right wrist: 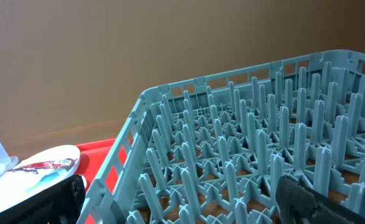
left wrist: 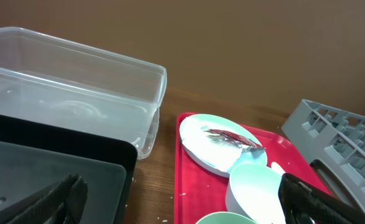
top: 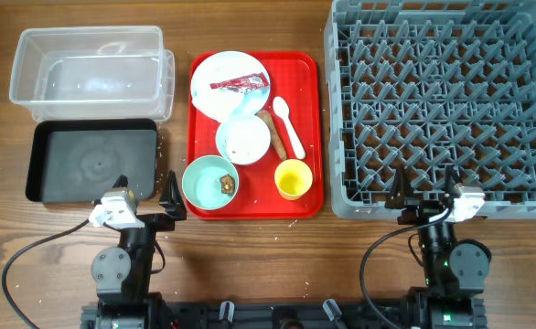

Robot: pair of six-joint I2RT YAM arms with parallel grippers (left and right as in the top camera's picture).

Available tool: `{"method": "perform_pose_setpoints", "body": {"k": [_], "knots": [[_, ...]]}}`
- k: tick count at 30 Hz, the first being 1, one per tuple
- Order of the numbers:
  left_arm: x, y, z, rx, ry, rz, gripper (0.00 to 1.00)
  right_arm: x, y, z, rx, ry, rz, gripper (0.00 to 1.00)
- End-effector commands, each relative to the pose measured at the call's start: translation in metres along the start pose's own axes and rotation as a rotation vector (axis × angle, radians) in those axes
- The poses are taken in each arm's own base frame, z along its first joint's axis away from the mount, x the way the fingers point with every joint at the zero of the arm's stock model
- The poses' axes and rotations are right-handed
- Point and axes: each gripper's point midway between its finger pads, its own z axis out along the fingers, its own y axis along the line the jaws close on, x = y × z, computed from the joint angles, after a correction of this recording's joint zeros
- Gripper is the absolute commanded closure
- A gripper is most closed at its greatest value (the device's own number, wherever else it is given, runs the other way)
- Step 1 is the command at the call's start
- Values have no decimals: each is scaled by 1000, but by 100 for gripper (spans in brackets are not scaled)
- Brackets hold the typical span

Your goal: Sort waste into correct bins and load items into the dishwasher rack

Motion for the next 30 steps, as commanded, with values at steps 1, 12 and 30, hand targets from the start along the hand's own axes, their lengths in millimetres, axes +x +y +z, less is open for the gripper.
{"method": "perform_pose_setpoints", "body": {"k": [1,12,30], "knots": [[2,-2,0,13,0,7,0,0,-2,0,11,-2,-9,0],[2,-2,0,13,0,7,0,0,-2,0,11,-2,-10,2],[1,-2,0,13,-2,7,0,-13,2,0,-8,-55,-3,0]]}}
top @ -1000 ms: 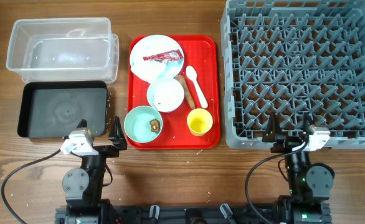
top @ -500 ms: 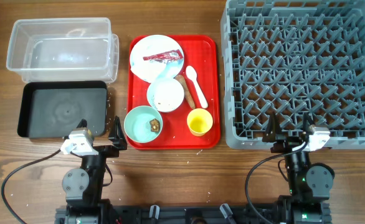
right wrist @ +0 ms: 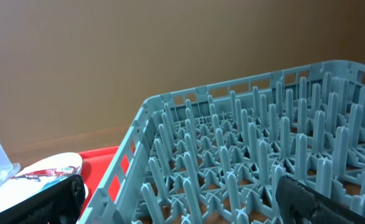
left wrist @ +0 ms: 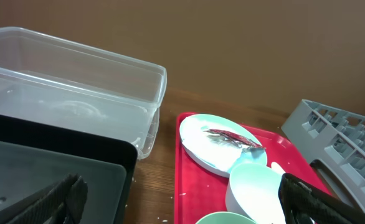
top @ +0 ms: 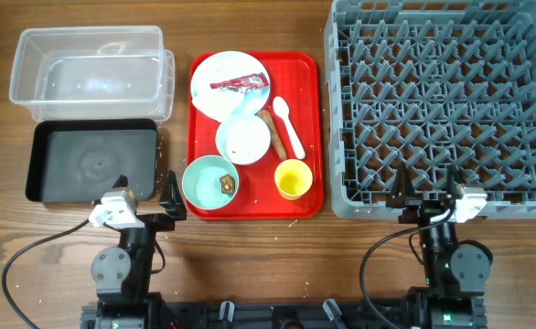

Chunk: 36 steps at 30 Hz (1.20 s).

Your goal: Sort waste into correct bins and load items into the dishwasher rack

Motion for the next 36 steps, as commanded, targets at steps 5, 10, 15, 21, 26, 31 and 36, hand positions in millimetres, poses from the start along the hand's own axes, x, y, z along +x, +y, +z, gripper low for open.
{"method": "perform_pose_setpoints", "body": {"k": [5,10,15,21,26,31,36], "knots": [[-1,-3,0,17,-10,7,0,-11,25,-2,-137,-38,-25,0],[-16,-15,-3,65,-36,10,0,-28,44,-6,-226,-74,-137,0],[-46,-26,-3,72,-7,17,0,-65,65,-4,-305,-70,-166,0],[-81,-45,22,91,129,50,0,-112,85,29,-372,7,-152,0],[-109,-60,66,84,356,74,0,-118,91,75,-397,205,-135,0],[-115,-88,139,153,660,91,0,-93,67,102,-277,535,-172,0],[-44,-136,201,269,875,197,0,-64,60,110,-267,681,-139,0]]}}
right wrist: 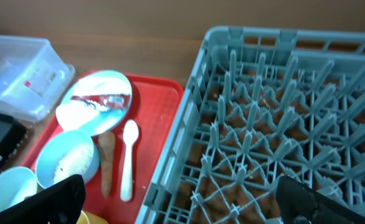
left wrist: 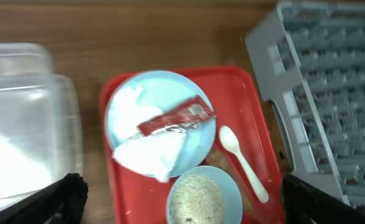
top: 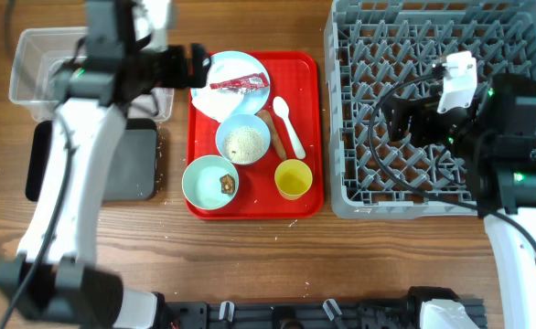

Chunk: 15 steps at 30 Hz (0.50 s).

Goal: Sort waste into correct bins and load items into the dishwasher rack
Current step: 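Reach the left gripper to the white plate and grasp the ketchup packet and tissues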

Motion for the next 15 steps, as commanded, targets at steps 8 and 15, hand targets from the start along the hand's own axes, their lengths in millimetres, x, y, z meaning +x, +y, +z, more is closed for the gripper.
{"method": "perform_pose_setpoints", "body": {"k": [8,15], "knots": [[21,-34,108,41,103,328,0,3,-4,14,-9,38,24,0],[36,27,197,-94,117,355,0,3,-6,14,3,39,17,0]]}}
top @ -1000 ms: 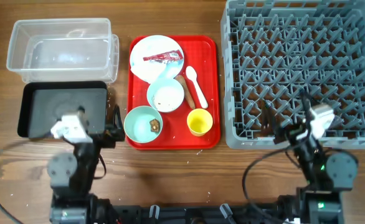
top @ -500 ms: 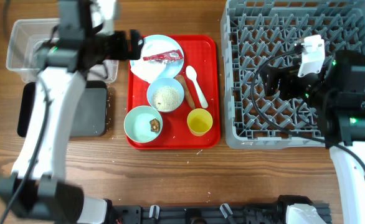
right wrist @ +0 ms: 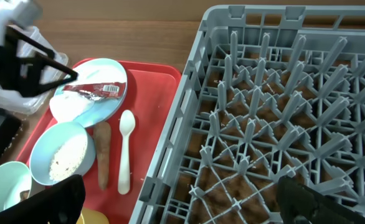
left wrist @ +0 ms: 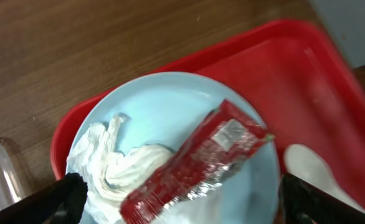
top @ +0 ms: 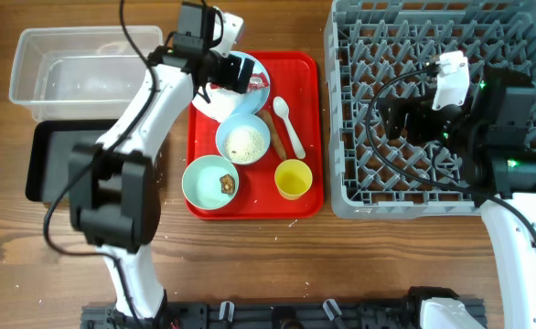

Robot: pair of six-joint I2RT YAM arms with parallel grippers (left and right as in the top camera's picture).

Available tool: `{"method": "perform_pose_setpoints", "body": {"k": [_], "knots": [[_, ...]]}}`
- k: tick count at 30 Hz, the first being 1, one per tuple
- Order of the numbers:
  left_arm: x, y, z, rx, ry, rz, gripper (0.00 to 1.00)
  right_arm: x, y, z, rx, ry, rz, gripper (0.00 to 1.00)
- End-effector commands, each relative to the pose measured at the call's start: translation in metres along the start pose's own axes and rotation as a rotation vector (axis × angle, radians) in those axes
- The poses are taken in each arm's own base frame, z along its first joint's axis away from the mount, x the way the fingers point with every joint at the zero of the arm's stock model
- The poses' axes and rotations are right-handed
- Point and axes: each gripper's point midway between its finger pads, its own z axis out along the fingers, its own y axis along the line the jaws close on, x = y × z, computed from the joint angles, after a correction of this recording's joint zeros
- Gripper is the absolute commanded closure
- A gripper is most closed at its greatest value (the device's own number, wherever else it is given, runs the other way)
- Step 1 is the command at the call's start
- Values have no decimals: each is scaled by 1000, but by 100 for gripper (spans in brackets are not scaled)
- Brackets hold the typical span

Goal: Sort waste into correct bins and load items into the dishwasher rack
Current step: 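Reach the left gripper to the white plate and grasp the ketchup packet and tissues, then carry the packet and tissues left and drop them into the clear bin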

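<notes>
On the red tray [top: 301, 84] a pale blue plate [left wrist: 170, 99] holds a red foil wrapper [left wrist: 198, 158] and a crumpled white napkin [left wrist: 117, 158]. My left gripper [top: 236, 73] hangs open close over that plate, its fingers either side of the wrapper, touching nothing. The tray also carries a bowl of crumbs [top: 243, 142], a bowl with a brown scrap [top: 210, 183], a yellow cup [top: 293, 179], a white spoon [top: 288, 126] and a brown stick [top: 271, 132]. My right gripper [top: 391, 119] is open and empty over the grey dishwasher rack [top: 433, 208].
A clear plastic bin [top: 90, 32] stands at the far left, with a black bin [top: 58, 164] in front of it. The left arm stretches across the black bin's right side. The rack fills the right of the table.
My left gripper has moved right and down, from beside the plate's left edge to close over the wrapper. The right arm has hardly shifted over the rack.
Both arms rested at the table's front edge, grippers open, for the first two moments. Then the left was raised near the clear bin and plate, the right over the rack. Now the left is low over the wrapper; nothing on the tray has moved.
</notes>
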Motion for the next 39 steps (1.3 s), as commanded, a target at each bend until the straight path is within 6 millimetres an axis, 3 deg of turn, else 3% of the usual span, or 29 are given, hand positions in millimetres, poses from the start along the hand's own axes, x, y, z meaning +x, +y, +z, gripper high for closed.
{"method": "perform_pose_setpoints", "body": {"k": [1,8,11,12,14,15,18,20,23,26,27,29,31,36,38,39], "knots": [[12,22,29,-41,22,27,0,-8,0,-2,7,-15,-9,0],[62,19,79,1,147,7,0,-3,-3,6,5,10,2,0],[72,18,87,7,172,4,1,-1,-4,9,4,20,8,0],[73,18,87,7,174,4,12,-1,-5,9,4,20,8,1],[75,17,87,9,184,2,62,-1,-5,9,4,20,7,0],[77,17,87,11,191,-1,96,-1,-5,9,4,20,7,0],[73,17,84,1,182,-91,96,-1,-5,9,4,20,7,0],[51,19,66,-15,126,-184,96,-1,-5,9,4,20,7,0],[3,20,14,-28,-2,-251,96,-1,-5,9,4,20,7,0],[-45,22,-58,-43,-164,-277,96,-1,-5,9,4,20,7,0],[-63,33,-98,-83,-245,-286,96,-1,-5,9,4,20,8,0],[-68,57,-125,-166,-291,-310,96,-1,-5,9,4,20,8,0],[-53,112,-139,-321,-289,-377,96,-1,-5,9,4,20,8,0],[15,215,-112,-458,-175,-530,96,-1,-4,9,4,20,9,1],[37,243,-92,-483,-152,-570,58,-1,-4,9,4,20,9,0],[43,250,-82,-486,-148,-578,26,-1,-4,9,4,20,16,0]]}}
